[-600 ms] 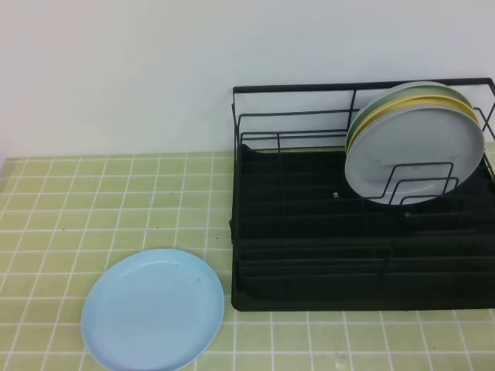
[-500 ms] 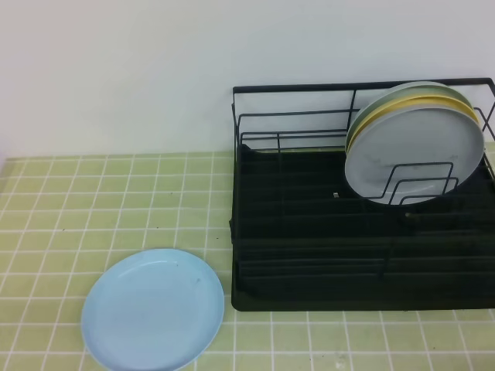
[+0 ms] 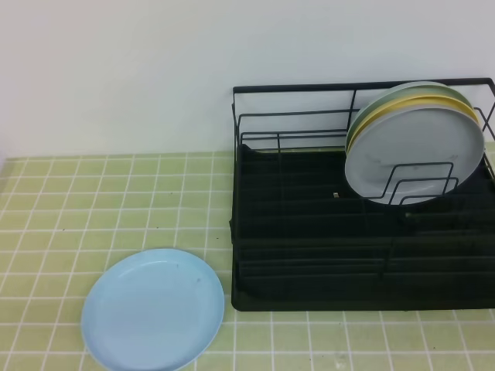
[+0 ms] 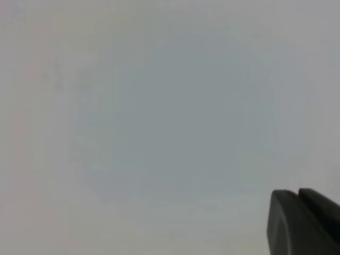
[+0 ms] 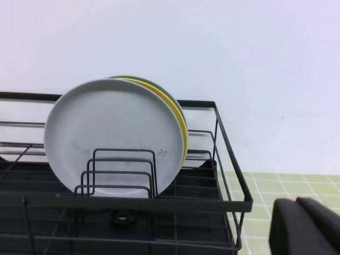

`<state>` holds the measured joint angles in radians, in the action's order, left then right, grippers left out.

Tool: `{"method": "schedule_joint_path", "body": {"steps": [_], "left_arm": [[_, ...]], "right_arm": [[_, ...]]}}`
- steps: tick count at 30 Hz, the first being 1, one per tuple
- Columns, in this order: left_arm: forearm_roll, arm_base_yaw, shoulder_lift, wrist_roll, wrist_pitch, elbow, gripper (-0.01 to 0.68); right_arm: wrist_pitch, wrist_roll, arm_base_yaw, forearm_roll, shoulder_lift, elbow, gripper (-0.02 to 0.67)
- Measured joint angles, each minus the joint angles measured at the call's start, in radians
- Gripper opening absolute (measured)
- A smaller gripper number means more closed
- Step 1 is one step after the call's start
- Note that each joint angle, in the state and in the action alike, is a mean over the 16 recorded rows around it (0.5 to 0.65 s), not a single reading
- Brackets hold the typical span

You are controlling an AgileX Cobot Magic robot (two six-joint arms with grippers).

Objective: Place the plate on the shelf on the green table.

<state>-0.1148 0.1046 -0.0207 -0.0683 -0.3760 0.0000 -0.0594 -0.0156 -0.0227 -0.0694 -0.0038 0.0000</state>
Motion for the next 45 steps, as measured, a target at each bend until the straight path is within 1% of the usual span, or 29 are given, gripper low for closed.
{"method": "schedule_joint_path", "body": {"steps": [11, 22, 25, 28, 32, 40, 45], "left_arm": [[0.0, 0.0, -0.001, 0.029, -0.025, 0.0, -0.002], [0.002, 0.0, 0.0, 0.065, -0.092, 0.0, -0.002], [0.002, 0.0, -0.001, 0.067, -0.086, -0.007, -0.002], [0.003, 0.0, -0.001, 0.068, -0.032, -0.033, -0.002], [0.005, 0.0, -0.004, 0.068, 0.086, -0.082, -0.002], [0.005, 0.0, -0.001, 0.068, 0.321, -0.178, -0.002], [0.005, 0.0, 0.001, 0.078, 0.385, -0.196, -0.002]], "right_arm": [[0.063, -0.004, 0.0, 0.007, 0.0, 0.0, 0.011], [0.229, 0.003, 0.0, 0.024, 0.002, 0.0, 0.011], [0.267, 0.013, 0.0, 0.024, 0.002, 0.0, 0.011], [0.277, 0.024, 0.0, 0.024, 0.002, -0.003, 0.011], [0.243, 0.038, 0.0, 0.024, 0.002, -0.019, 0.011], [0.108, 0.064, 0.0, 0.024, 0.002, -0.077, 0.011], [-0.008, 0.073, 0.0, 0.024, 0.002, -0.128, 0.011]]}}
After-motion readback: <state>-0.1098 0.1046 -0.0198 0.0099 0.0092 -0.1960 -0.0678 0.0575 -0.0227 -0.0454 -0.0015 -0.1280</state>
